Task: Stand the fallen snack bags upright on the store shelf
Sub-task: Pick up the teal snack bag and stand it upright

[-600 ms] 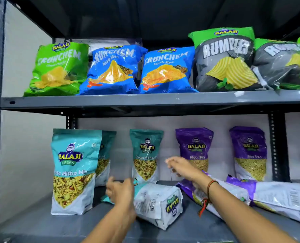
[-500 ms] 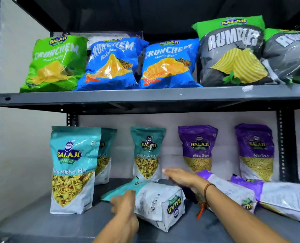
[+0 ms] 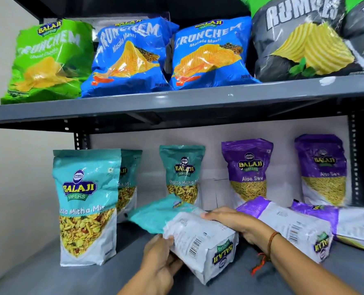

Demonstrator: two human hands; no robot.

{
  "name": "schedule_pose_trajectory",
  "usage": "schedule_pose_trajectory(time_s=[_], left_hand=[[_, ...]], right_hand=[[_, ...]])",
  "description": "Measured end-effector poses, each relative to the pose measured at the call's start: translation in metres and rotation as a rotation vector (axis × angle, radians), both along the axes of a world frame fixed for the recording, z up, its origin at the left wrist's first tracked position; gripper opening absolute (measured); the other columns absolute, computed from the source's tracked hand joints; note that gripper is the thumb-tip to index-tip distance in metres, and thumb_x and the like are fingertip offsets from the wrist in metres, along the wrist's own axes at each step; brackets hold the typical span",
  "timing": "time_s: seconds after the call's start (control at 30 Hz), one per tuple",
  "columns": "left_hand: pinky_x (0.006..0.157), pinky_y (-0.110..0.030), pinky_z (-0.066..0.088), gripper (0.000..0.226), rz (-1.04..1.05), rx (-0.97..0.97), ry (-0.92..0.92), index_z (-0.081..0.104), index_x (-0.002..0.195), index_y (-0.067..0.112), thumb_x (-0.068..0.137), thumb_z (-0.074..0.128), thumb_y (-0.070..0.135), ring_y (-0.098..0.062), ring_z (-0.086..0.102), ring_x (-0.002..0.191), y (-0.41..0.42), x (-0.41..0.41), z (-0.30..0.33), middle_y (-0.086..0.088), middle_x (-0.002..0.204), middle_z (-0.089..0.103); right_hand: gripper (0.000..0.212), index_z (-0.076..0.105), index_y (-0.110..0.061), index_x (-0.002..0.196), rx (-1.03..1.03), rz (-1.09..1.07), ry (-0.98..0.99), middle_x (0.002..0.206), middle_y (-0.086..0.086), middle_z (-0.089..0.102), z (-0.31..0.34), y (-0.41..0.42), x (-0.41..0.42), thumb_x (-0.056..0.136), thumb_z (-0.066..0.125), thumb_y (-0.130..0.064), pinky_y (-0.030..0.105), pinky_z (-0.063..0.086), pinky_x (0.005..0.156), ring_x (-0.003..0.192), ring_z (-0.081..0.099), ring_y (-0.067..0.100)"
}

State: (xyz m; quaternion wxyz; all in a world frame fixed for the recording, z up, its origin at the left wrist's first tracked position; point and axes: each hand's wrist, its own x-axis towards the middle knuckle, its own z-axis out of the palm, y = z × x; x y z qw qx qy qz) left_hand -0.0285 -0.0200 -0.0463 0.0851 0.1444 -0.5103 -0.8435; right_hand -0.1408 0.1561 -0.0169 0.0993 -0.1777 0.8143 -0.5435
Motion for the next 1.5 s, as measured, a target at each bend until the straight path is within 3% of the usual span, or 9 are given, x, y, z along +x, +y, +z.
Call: schedule_pose_trajectory(time_s=[0.2,0.37,0.53,0.7,0.8,0.93,1.2,1.37,1.5], left_hand=[[0.052,-0.026,0.059,0.034,-0.048,-0.193,0.276,0.073,0.095,0.015,0.096,0.043,-0.001,-0.013,0.076,0.063,-0.02,-0.02,0.029,0.0,0.076,0.081],[0.058,-0.016,0.056,0.03,-0.062,-0.269,0.474,0.074,0.095,0.012,0.094,0.048,-0.005,-0.006,0.076,0.074,-0.038,-0.049,0.036,0.002,0.083,0.081],[0.09,-0.04,0.054,0.029,-0.124,-0.31,0.401,0.071,0.113,0.005,0.095,0.049,-0.002,-0.022,0.071,0.096,-0.064,-0.072,0.0,-0.005,0.1,0.079],[0.078,-0.038,0.053,0.03,-0.242,-0.157,0.354,0.071,0.109,0.014,0.09,0.05,0.024,-0.023,0.07,0.086,-0.079,-0.081,0.005,-0.007,0.097,0.078],[0.082,-0.039,0.052,0.043,-0.203,-0.122,0.233,0.07,0.108,0.018,0.096,0.037,0.043,-0.026,0.068,0.098,-0.083,-0.085,0.001,-0.007,0.101,0.078],[0.08,-0.036,0.056,0.047,-0.276,-0.403,0.058,0.077,0.097,0.021,0.096,0.037,0.046,-0.022,0.074,0.096,-0.074,-0.085,-0.006,-0.005,0.102,0.079],[0.075,-0.022,0.047,0.014,-0.34,-0.659,0.137,0.066,0.073,0.022,0.085,0.066,0.029,-0.001,0.06,0.056,-0.085,-0.071,-0.004,0.008,0.062,0.068],[0.057,-0.013,0.047,0.012,-0.379,-0.664,0.248,0.07,0.064,0.02,0.07,0.079,0.024,-0.004,0.061,0.058,-0.073,-0.064,-0.007,0.003,0.063,0.068],[0.066,-0.028,0.05,0.051,-0.202,-0.46,0.258,0.058,0.076,0.018,0.042,0.092,0.032,-0.012,0.06,0.064,-0.09,-0.076,-0.004,0.002,0.069,0.059]], right_hand=[[0.02,0.07,-0.023,0.1,-0.384,-0.045,0.31,0.103,-0.002,0.078,0.003,-0.009,0.004,0.082,0.076,-0.025,0.017,0.057,0.074,0.091,0.073,0.007],[0.032,0.062,-0.039,0.104,-0.457,-0.175,0.597,0.099,-0.001,0.071,0.003,-0.023,0.001,0.084,0.073,-0.017,0.027,0.059,0.073,0.083,0.074,0.012],[0.036,0.06,-0.037,0.106,-0.281,-0.233,0.634,0.087,-0.006,0.067,-0.028,-0.031,0.001,0.081,0.076,-0.016,0.021,0.056,0.068,0.072,0.072,0.008],[0.041,0.053,-0.026,0.099,-0.232,-0.526,0.758,0.085,-0.004,0.057,-0.028,-0.038,0.03,0.071,0.084,-0.021,0.014,0.044,0.059,0.066,0.053,0.008],[0.033,0.056,-0.025,0.096,-0.193,-0.357,0.654,0.093,-0.001,0.056,-0.043,-0.05,0.057,0.074,0.081,-0.027,0.01,0.044,0.066,0.071,0.051,0.0],[0.073,0.03,-0.035,0.133,0.062,-0.179,0.501,0.126,-0.01,0.032,-0.057,-0.065,0.071,0.075,0.071,-0.052,0.016,0.028,0.105,0.119,0.033,0.003],[0.136,0.001,-0.038,0.148,-0.063,-0.107,0.265,0.141,-0.021,0.015,-0.046,-0.066,0.062,0.041,0.075,-0.077,0.026,0.022,0.115,0.139,0.018,0.003],[0.078,0.03,-0.031,0.113,-0.251,-0.166,0.241,0.121,-0.006,0.061,-0.046,-0.063,0.038,0.061,0.088,-0.037,0.019,0.051,0.089,0.107,0.061,0.002],[0.054,0.048,-0.022,0.117,-0.342,-0.044,0.135,0.111,-0.001,0.075,-0.041,-0.043,0.024,0.074,0.081,-0.014,0.025,0.054,0.089,0.106,0.069,0.011]])
